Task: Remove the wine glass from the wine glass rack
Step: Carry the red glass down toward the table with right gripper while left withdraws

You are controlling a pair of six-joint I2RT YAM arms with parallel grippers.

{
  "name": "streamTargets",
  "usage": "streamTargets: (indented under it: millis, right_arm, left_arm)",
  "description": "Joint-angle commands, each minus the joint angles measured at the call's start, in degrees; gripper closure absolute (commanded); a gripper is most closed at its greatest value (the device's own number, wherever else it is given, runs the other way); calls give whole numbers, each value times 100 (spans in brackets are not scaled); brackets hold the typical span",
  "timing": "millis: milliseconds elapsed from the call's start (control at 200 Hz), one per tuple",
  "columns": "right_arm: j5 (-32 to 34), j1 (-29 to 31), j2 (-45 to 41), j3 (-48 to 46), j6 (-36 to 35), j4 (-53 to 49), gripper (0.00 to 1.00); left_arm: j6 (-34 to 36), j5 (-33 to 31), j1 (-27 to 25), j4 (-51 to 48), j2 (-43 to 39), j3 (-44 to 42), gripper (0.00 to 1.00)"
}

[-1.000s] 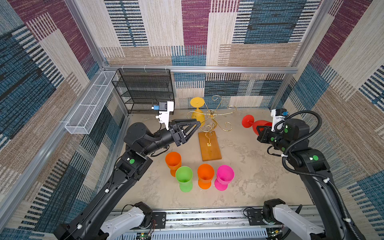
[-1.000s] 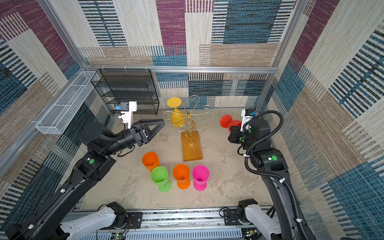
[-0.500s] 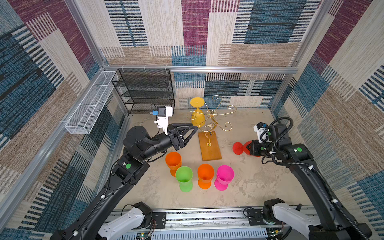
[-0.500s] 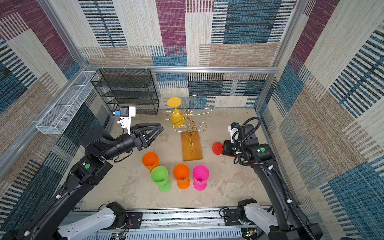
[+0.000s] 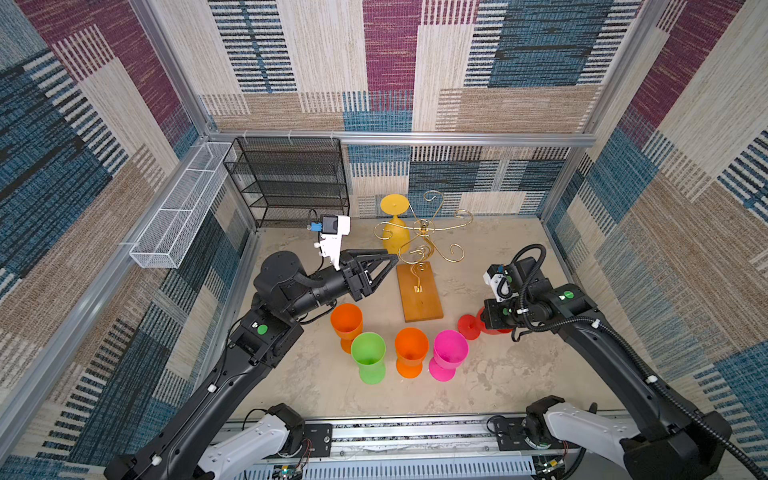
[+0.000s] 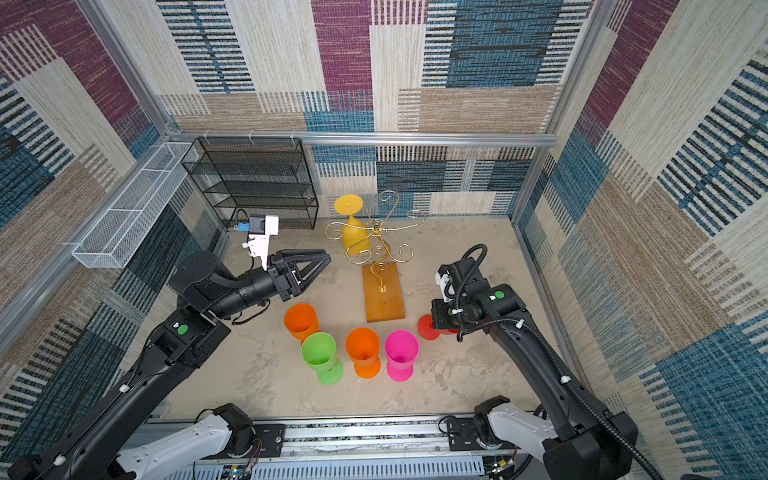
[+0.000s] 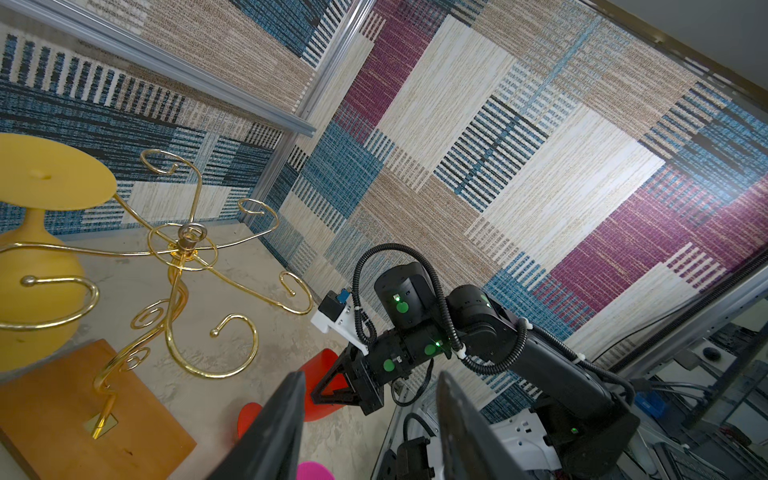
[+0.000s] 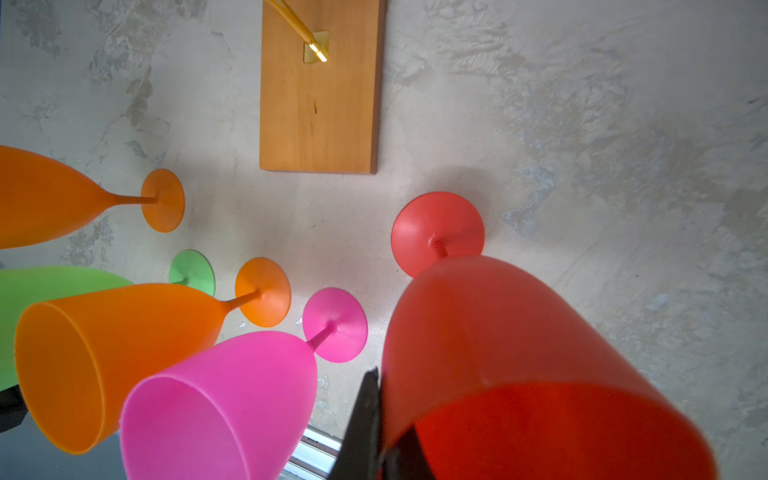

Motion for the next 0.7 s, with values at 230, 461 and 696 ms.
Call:
streamTargets:
  millis: [230, 461, 696]
  right_arm:
    - [450, 271, 321, 41, 41, -145, 100]
    - [503, 397, 559, 172, 61, -143, 100]
    - [485, 414, 631, 284, 54, -83, 86]
  left_arm:
    - [60, 150, 3, 232, 31, -85, 46]
    - [48, 183, 3, 212, 40, -95, 47]
    - [37, 193, 3, 224, 58, -121, 47]
